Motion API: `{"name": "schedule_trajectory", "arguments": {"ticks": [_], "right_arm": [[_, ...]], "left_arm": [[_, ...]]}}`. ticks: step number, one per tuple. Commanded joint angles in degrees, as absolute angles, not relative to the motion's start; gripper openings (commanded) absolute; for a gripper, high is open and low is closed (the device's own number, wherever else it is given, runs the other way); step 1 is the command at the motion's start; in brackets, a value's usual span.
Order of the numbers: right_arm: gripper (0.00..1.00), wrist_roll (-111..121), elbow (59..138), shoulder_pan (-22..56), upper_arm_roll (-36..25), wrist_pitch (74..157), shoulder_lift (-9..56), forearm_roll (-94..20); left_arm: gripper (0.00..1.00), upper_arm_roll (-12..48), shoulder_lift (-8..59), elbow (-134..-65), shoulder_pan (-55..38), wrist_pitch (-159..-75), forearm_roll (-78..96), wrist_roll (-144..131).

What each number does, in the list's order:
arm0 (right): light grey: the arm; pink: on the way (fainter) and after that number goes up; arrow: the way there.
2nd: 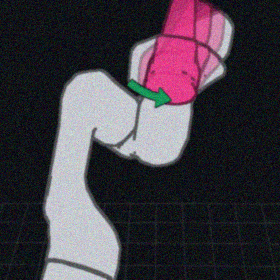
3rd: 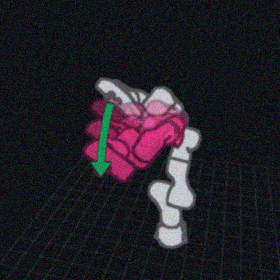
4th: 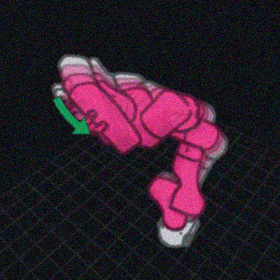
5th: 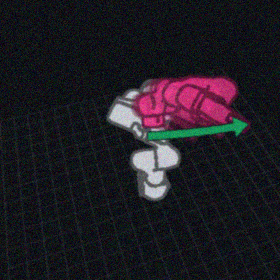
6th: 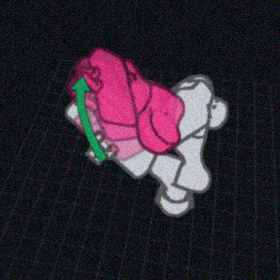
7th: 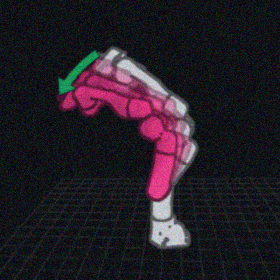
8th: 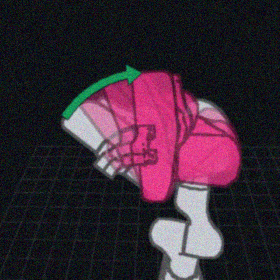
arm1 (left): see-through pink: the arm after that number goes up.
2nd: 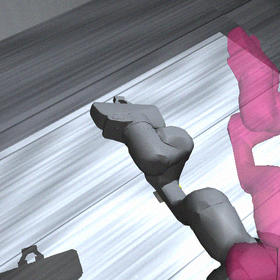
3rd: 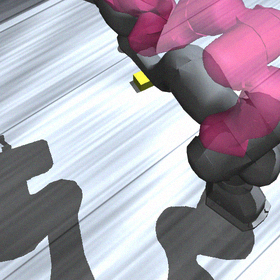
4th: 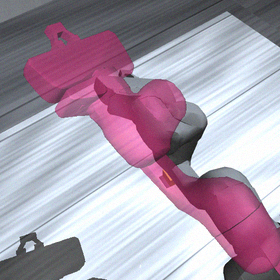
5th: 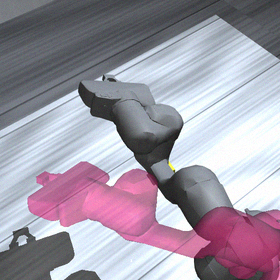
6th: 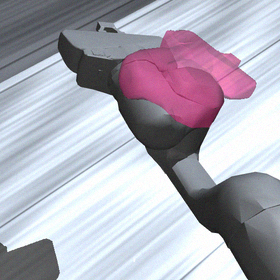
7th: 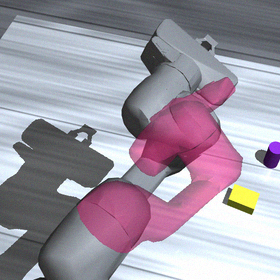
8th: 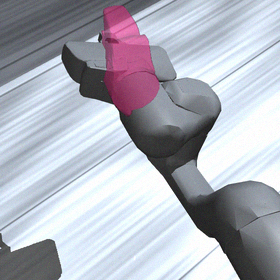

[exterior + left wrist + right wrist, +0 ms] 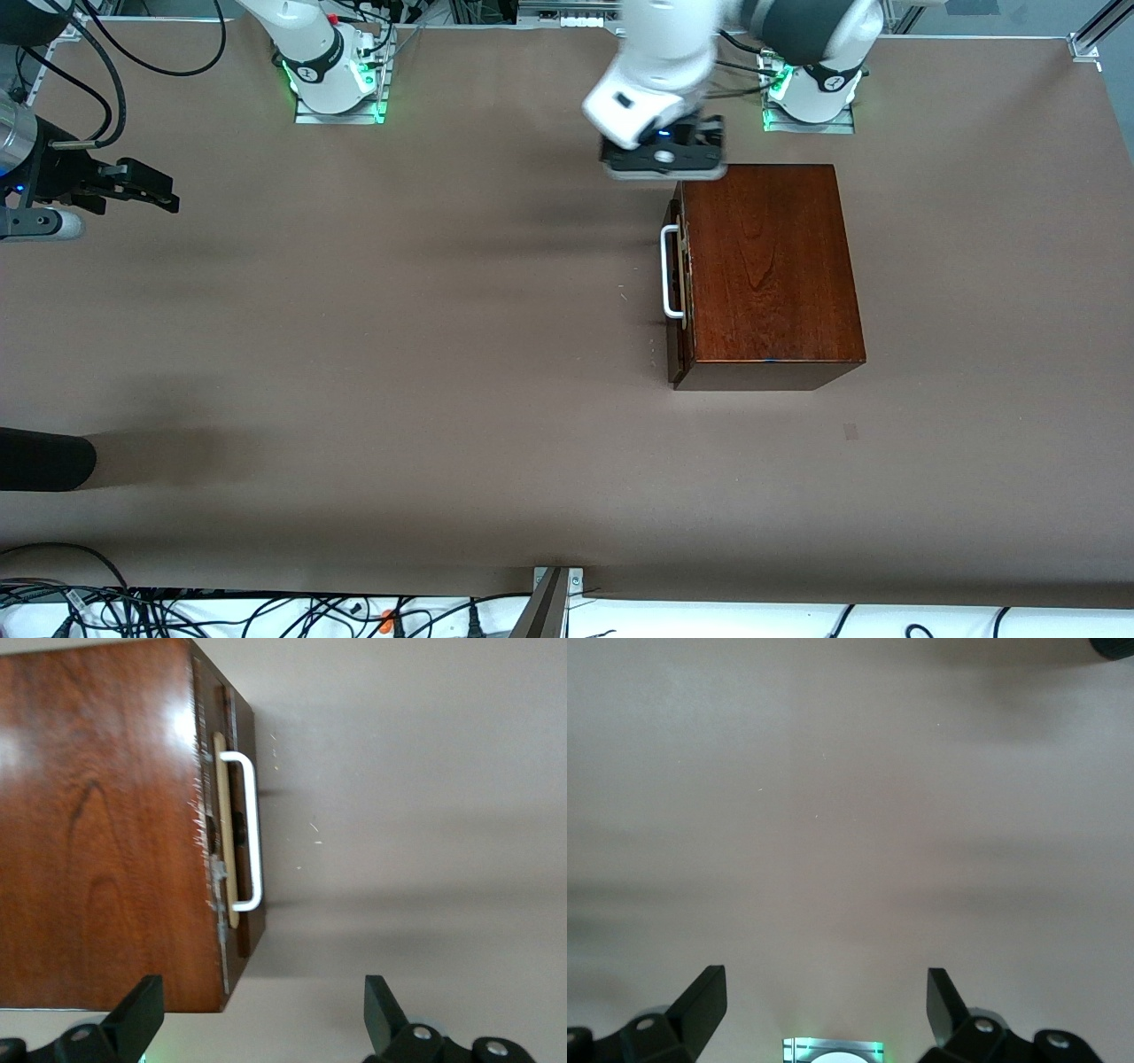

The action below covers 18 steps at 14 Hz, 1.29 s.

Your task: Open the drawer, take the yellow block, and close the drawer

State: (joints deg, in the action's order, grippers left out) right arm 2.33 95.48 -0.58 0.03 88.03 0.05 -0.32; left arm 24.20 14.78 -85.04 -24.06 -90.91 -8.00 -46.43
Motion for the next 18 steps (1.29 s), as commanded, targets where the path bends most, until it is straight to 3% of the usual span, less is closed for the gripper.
{"name": "schedule_trajectory", "arguments": {"ticks": [1, 6, 18], "right_arm": [[1.0, 2.9, 94.5, -1.5, 0.7, 86.8, 0.1, -1.1], [1.0, 2.9, 94.5, -1.5, 0.7, 86.8, 0.0, -1.1], [1.0, 2.9, 94.4, -1.5, 0.7, 86.8, 0.0, -1.1]], "left_arm": [[1.0, 24.0, 19.7, -81.9, -25.7, -89.9, -12.9, -47.2], [1.0, 23.7, 23.5, -86.1, -25.7, -96.9, -16.1, -48.5], [1.0, 23.1, 31.5, -89.5, -24.8, -102.0, -23.0, -48.7]]}}
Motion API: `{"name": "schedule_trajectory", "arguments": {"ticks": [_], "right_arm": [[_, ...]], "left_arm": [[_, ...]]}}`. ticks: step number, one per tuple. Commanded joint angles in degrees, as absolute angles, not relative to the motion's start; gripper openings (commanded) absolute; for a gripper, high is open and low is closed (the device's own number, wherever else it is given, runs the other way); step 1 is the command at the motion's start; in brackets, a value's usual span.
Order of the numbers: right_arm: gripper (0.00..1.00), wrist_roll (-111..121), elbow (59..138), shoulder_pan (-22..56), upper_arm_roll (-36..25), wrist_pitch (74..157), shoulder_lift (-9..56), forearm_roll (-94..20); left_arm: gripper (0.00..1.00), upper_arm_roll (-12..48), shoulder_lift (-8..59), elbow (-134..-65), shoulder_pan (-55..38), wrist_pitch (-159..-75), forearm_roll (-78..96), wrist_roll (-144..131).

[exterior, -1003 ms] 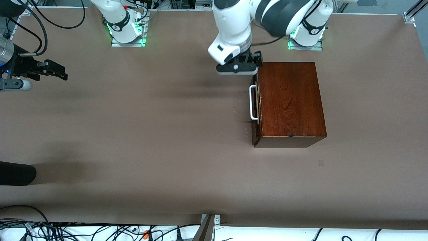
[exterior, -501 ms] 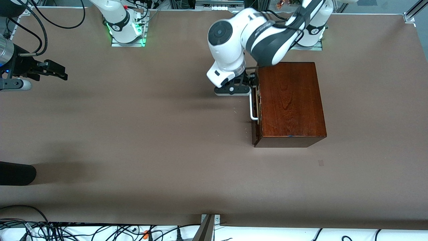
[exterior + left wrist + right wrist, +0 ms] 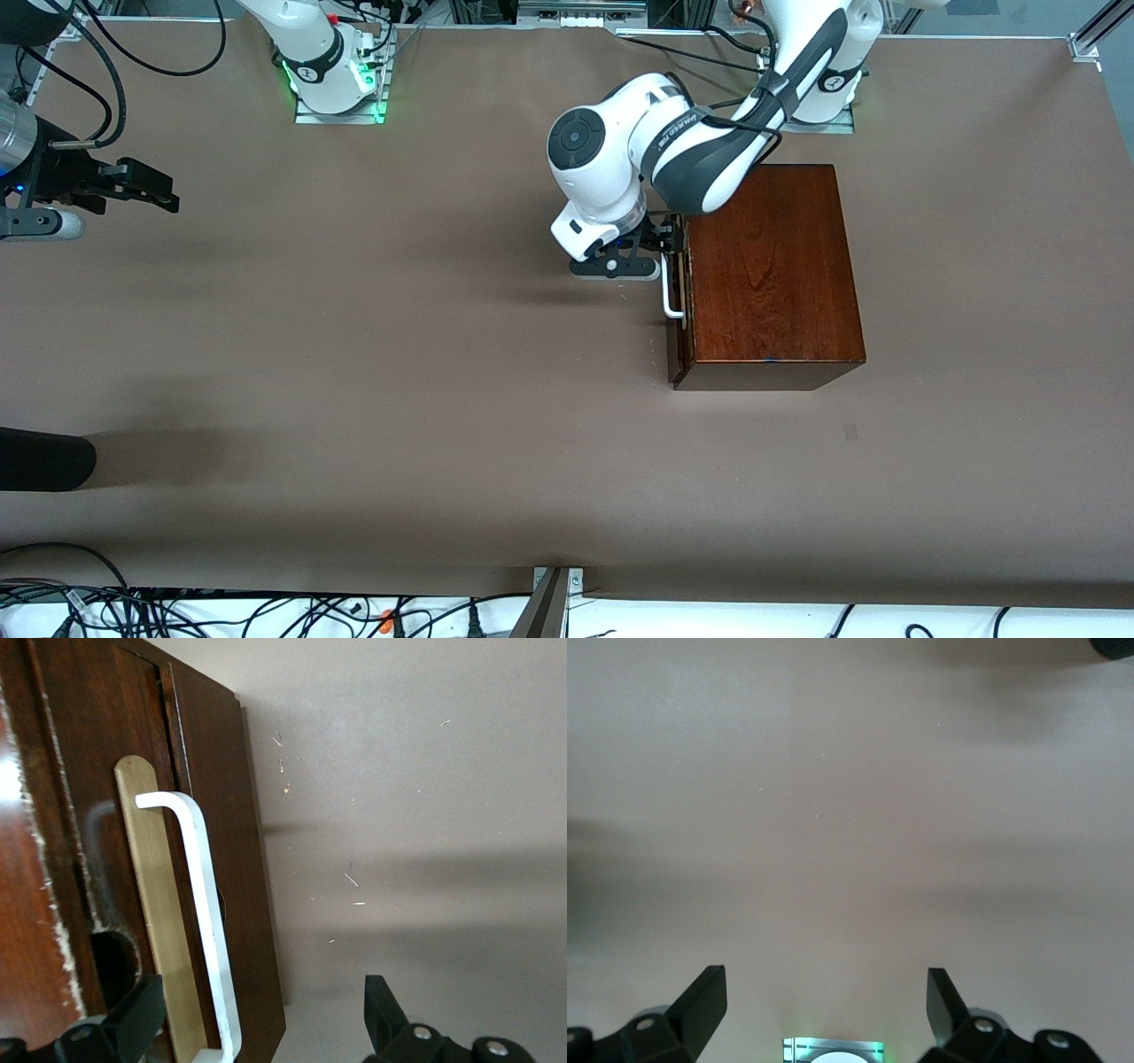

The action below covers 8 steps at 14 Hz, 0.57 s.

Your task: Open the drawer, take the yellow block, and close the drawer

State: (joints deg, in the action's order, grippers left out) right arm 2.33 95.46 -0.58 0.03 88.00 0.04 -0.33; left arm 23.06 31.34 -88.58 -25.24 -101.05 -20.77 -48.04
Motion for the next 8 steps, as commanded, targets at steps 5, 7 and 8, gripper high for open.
{"name": "schedule_trajectory", "arguments": {"ticks": [5, 7, 8], "right_arm": [[1.0, 2.9, 94.5, -1.5, 0.7, 86.8, 0.1, -1.1], [1.0, 3.0, 94.5, -1.5, 0.7, 86.8, 0.1, -1.1], [1.0, 2.9, 94.5, -1.5, 0.7, 86.8, 0.1, -1.1]], "left_arm": [[1.0, 23.0, 33.3, -89.3, -24.3, -103.2, -23.3, -49.0], [1.0, 23.0, 34.4, -89.0, -24.3, -103.5, -23.4, -49.0], [1.0, 23.0, 34.8, -89.0, -24.3, -104.3, -23.6, -49.2]]}}
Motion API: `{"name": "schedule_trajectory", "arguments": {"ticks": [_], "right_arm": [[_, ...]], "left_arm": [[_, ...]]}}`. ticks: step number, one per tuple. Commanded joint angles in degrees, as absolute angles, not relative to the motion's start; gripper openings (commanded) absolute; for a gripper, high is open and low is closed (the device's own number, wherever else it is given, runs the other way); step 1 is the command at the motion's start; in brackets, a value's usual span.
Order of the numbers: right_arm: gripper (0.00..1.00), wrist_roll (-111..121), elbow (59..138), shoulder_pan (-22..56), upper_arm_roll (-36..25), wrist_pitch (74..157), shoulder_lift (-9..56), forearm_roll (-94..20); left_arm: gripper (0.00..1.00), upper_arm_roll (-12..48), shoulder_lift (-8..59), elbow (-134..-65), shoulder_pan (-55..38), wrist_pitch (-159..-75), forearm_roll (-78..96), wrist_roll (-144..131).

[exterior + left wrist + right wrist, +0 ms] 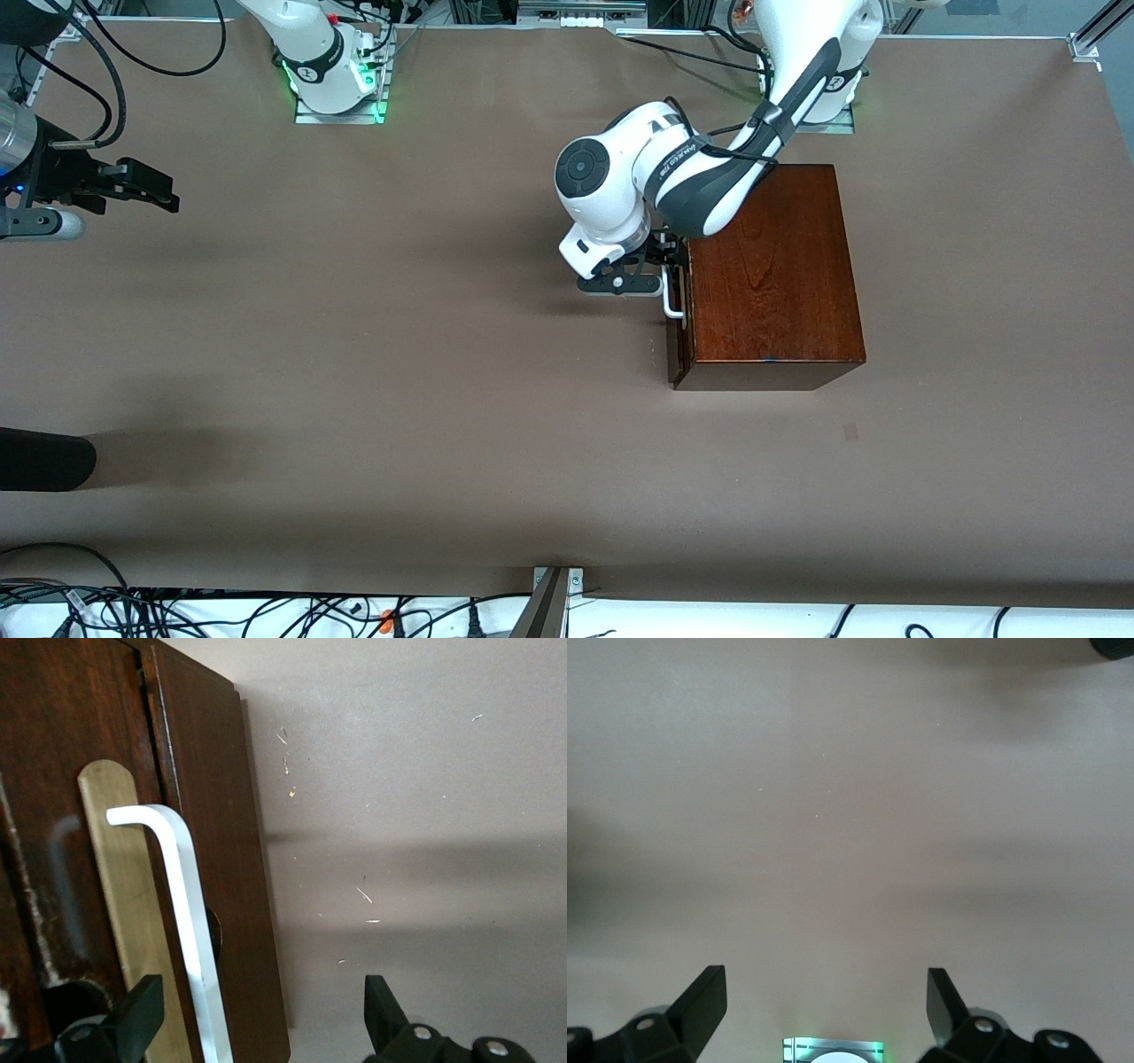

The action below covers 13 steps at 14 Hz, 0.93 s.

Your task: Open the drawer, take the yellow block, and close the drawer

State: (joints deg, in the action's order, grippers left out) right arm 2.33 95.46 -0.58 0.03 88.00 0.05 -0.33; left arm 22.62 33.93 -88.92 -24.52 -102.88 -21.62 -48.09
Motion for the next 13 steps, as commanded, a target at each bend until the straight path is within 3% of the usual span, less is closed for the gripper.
{"name": "schedule_trajectory", "arguments": {"ticks": [1, 13], "right_arm": [[1.0, 3.0, 94.4, -1.5, 0.7, 86.8, 0.1, -1.1], [1.0, 2.9, 94.4, -1.5, 0.7, 86.8, 0.1, -1.1]], "left_arm": [[1.0, 22.9, 35.4, -88.9, -24.3, -104.4, -23.8, -49.9], [1.0, 23.1, 38.3, -87.0, -25.0, -107.8, -24.3, -51.7]]}}
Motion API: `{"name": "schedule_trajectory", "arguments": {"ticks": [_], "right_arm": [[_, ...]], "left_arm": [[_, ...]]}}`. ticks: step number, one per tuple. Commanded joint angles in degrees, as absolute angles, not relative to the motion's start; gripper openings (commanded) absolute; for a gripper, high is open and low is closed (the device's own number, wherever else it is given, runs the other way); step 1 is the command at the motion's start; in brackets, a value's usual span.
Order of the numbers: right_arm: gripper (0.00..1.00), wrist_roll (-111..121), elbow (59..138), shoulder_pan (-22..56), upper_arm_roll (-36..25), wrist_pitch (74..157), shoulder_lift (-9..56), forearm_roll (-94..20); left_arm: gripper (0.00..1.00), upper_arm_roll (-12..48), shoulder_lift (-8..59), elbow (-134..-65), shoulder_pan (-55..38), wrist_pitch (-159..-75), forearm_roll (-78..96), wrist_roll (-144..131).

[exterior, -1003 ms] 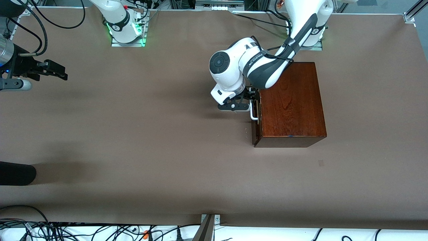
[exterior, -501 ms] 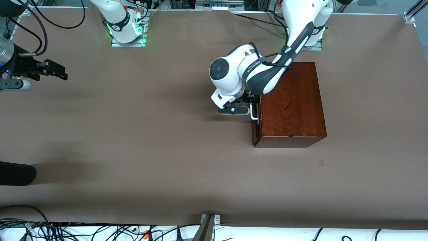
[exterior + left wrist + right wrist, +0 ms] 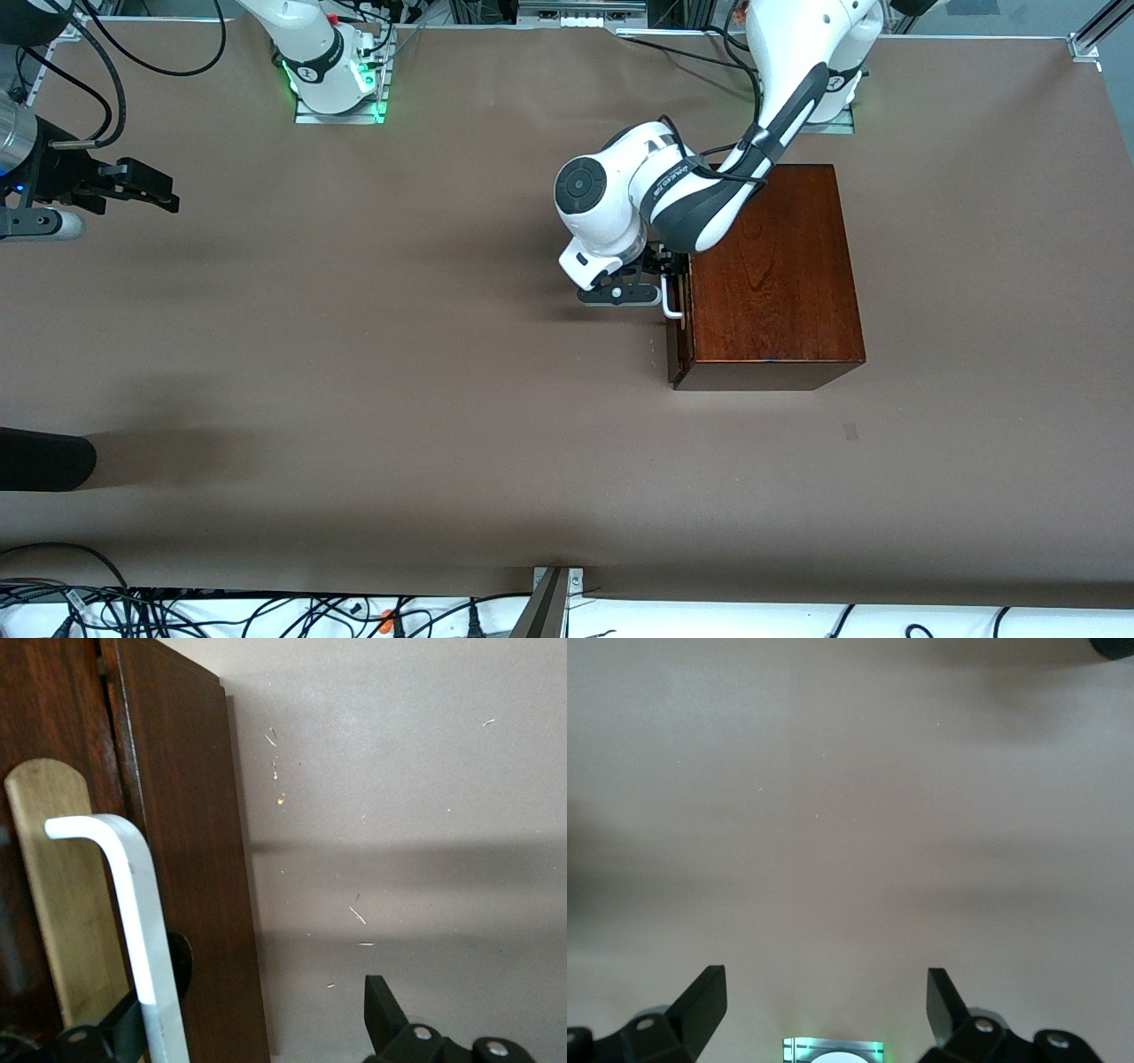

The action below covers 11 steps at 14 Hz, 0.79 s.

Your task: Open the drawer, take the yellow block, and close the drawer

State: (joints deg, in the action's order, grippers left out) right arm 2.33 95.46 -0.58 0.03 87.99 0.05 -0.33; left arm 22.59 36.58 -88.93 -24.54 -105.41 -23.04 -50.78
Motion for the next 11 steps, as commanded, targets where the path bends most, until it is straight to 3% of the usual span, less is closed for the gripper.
{"name": "schedule_trajectory", "arguments": {"ticks": [1, 11], "right_arm": [[1.0, 2.9, 94.4, -1.5, 0.7, 86.8, 0.0, -1.1], [1.0, 2.9, 94.5, -1.5, 0.7, 86.8, 0.1, -1.1]], "left_arm": [[1.0, 23.1, 38.6, -86.3, -25.0, -107.8, -24.1, -52.0], [1.0, 23.2, 41.6, -81.0, -28.4, -107.9, -23.8, -56.2]]}}
